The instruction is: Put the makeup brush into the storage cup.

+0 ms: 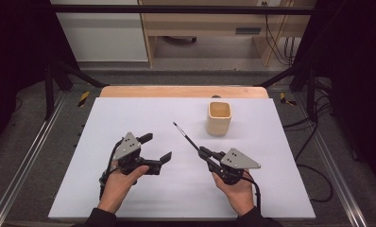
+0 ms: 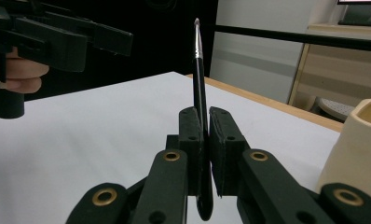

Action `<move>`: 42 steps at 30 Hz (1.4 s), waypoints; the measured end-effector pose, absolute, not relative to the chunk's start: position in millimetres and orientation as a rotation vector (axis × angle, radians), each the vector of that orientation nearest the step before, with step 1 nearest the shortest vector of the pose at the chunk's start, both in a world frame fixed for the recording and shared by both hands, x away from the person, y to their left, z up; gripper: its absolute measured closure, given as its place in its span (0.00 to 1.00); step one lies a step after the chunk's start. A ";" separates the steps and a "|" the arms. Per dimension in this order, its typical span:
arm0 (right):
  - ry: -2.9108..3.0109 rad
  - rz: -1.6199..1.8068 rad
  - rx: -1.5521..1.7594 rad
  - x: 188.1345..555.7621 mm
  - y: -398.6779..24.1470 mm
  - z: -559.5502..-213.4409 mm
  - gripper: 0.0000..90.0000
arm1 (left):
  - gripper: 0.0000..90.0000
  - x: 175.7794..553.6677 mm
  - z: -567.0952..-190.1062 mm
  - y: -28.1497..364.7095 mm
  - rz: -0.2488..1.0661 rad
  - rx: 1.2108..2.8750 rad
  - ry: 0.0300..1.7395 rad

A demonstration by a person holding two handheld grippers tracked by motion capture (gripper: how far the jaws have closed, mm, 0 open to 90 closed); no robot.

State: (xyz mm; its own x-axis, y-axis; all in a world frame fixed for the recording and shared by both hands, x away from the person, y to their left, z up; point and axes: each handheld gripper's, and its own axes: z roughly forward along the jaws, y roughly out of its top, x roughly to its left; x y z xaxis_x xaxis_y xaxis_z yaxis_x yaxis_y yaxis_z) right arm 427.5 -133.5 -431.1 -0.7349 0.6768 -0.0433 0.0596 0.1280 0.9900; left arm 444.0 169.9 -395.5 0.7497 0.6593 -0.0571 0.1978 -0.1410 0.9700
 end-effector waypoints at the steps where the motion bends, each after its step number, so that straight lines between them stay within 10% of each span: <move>1: 1.920 1.650 0.705 427.0 -132.8 -430.8 0.93 | 0.04 444.2 -394.7 169.5 0.458 1.696 0.686; 42: 1.945 1.635 0.616 418.7 -111.8 -431.2 0.93 | 0.24 465.9 -399.4 153.9 0.312 1.673 0.764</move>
